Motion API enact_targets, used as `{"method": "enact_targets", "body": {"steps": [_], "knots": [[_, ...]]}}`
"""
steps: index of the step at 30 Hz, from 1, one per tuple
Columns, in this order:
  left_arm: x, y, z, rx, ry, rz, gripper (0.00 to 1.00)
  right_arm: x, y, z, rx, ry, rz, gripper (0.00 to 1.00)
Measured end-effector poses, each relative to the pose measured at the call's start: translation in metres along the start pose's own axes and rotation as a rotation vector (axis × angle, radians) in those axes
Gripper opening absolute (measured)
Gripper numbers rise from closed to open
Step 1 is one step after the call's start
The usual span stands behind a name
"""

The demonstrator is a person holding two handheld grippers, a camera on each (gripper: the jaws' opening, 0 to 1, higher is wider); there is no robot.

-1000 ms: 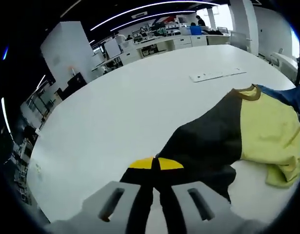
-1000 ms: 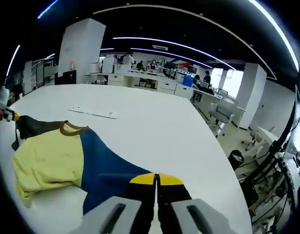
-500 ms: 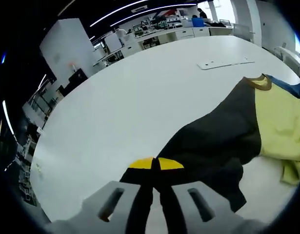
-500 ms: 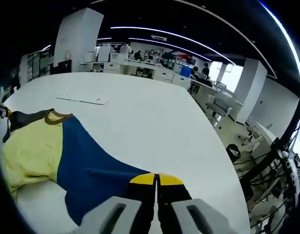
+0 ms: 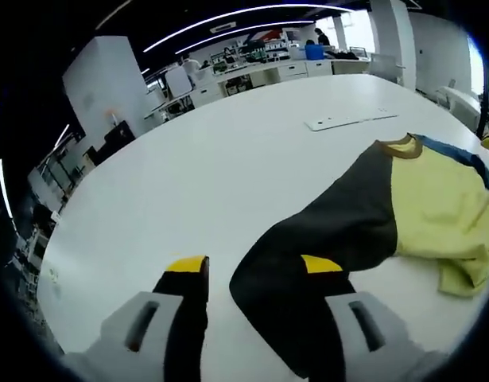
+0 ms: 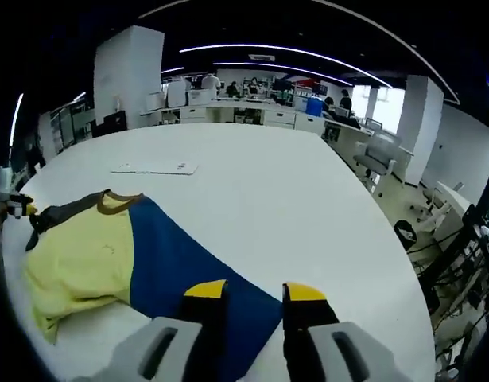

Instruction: Fold the garment on the visible template until the final outline fits inside the template.

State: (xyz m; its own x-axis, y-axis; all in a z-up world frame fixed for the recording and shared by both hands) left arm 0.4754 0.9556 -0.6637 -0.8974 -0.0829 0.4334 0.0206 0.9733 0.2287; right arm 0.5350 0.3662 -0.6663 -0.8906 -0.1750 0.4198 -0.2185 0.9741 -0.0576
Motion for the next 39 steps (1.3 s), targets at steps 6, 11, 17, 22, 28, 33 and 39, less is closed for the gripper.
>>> {"method": "enact_targets", "body": {"steps": [6,11,17,22,28,33,39], "knots": [[0.02,-0.011,-0.002,0.019,-0.037,0.041,0.66,0.019,0.013,0.005,-0.047,0.035,-0.035,0.43],[0.035,-0.025,-0.003,0.019,-0.083,0.089,0.79,0.032,0.019,0.012,-0.056,0.055,-0.036,0.42],[0.051,-0.039,-0.007,0.054,-0.126,0.139,0.88,0.045,0.024,0.02,-0.06,0.082,-0.041,0.42],[0.063,-0.047,-0.013,0.056,-0.144,0.171,0.94,0.053,0.028,0.031,-0.085,0.105,-0.041,0.42],[0.081,-0.059,-0.016,0.05,-0.149,0.207,0.99,0.058,0.03,0.047,-0.108,0.143,-0.036,0.39],[0.093,-0.065,-0.017,0.055,-0.164,0.228,0.99,0.058,0.025,0.059,-0.131,0.165,-0.022,0.36],[0.106,-0.071,-0.016,0.036,-0.16,0.26,0.99,0.058,0.021,0.069,-0.142,0.183,0.008,0.3]]}}
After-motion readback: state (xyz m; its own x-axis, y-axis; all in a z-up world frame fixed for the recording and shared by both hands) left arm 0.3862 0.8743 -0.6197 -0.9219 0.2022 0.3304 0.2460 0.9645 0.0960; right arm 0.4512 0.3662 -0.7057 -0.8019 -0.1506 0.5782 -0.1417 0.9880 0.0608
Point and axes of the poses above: the point that each gripper's makers call its tool centre point, and the gripper's own axes: x roughly backward along the fingers, y roughly to its left, z roughly out of its underside, the point moved 7 cm from there along x, roughly backward along the fingers, and after that the axes turned 14 degrees about -y, right-handed, at the moved point
